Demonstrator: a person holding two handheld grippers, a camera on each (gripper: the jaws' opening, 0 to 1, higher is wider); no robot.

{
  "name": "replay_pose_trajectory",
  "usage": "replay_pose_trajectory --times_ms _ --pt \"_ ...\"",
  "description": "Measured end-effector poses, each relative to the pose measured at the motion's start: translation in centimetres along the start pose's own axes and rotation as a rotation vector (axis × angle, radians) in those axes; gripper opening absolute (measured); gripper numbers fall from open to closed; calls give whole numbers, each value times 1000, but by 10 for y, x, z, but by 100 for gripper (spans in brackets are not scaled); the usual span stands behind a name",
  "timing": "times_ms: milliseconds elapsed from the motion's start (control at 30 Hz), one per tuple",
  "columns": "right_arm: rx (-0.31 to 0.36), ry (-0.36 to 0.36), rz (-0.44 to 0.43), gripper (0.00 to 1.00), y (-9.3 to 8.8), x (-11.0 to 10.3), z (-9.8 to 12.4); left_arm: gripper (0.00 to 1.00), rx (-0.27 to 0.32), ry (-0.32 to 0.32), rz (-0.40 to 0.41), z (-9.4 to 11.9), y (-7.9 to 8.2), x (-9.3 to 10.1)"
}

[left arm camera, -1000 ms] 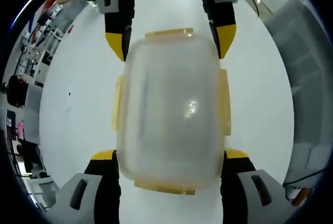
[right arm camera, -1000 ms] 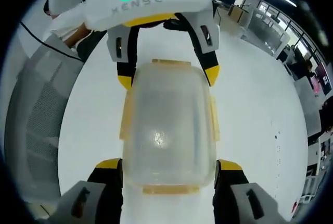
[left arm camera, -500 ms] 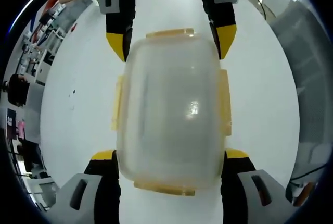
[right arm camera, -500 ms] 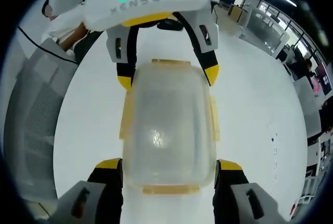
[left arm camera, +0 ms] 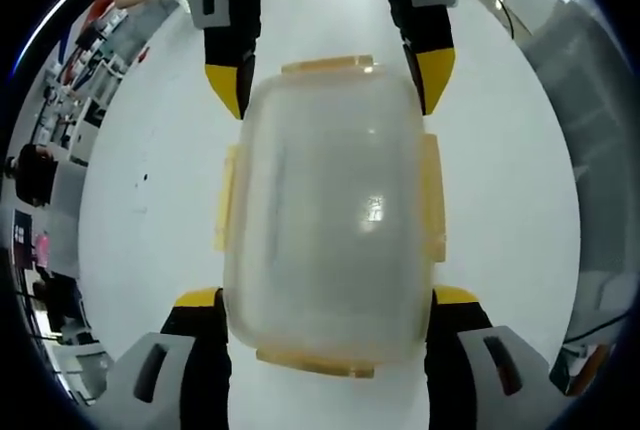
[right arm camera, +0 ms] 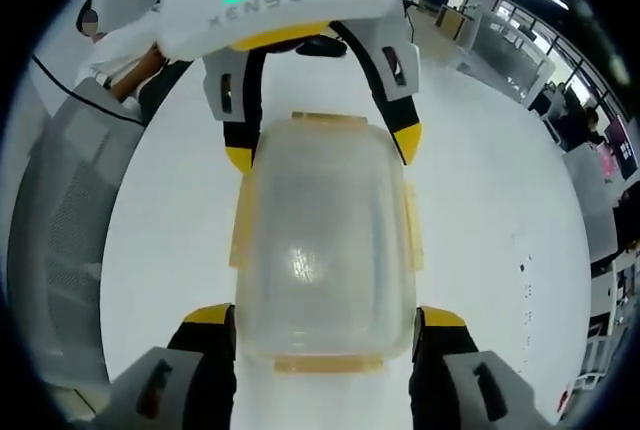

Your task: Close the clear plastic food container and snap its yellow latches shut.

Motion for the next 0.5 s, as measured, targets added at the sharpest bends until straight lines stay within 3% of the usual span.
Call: replay_pose_trajectory --times_ms 200,267,500 --pt "2 -9 1 72 1 -1 1 80 8 24 -3 -1 -1 2" --pt "12 -24 8 76 1 -1 1 81 10 27 -3 0 -2 2" --pt "31 -38 12 79 0 -6 6 86 26 51 65 9 -6 -2"
Point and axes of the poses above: the point that each gripper's makers call its tool centre point, and the gripper's own axes: z roughly backward along the fingers, x roughly to its right, y roughly out of its top, the point moved 9 cm from there along z, roughly backward along the fingers, and after that the axes turned 8 degrees about y, right-handed, at the moved point
